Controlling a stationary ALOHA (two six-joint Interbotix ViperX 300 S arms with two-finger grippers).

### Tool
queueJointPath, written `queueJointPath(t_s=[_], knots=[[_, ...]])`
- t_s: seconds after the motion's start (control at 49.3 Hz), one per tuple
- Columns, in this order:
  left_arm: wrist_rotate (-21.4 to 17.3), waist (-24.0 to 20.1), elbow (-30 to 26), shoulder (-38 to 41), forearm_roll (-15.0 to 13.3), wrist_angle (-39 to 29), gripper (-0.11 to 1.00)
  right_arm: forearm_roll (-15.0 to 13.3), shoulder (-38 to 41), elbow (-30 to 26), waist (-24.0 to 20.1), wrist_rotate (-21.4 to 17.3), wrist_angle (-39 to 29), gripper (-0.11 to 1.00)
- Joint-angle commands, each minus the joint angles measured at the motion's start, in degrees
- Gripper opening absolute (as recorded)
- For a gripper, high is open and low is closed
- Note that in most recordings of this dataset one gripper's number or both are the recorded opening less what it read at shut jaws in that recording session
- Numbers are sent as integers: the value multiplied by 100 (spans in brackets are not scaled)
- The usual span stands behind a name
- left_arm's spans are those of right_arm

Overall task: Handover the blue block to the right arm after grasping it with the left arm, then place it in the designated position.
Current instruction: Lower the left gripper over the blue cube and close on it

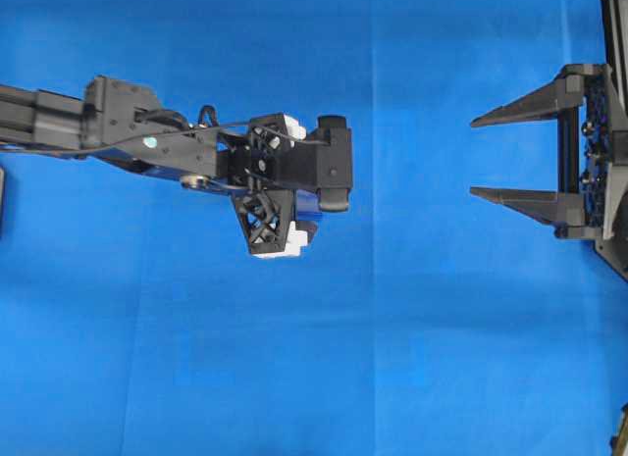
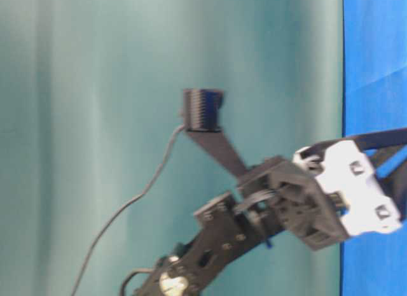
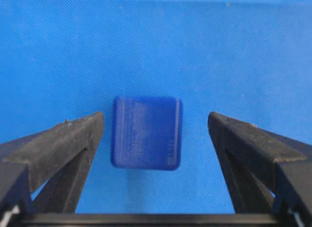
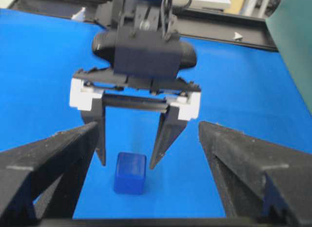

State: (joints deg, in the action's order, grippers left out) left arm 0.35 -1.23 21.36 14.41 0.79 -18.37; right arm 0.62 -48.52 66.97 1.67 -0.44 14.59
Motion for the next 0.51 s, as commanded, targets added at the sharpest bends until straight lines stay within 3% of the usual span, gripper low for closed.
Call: queueJointPath(t_s=[0.0, 0.487], knots=[[0, 9, -70, 26, 18, 70, 92, 9, 44, -105, 26, 0, 26, 94], [-18, -18, -44, 325, 18, 281, 92, 9, 123, -97, 26, 0, 44, 94]])
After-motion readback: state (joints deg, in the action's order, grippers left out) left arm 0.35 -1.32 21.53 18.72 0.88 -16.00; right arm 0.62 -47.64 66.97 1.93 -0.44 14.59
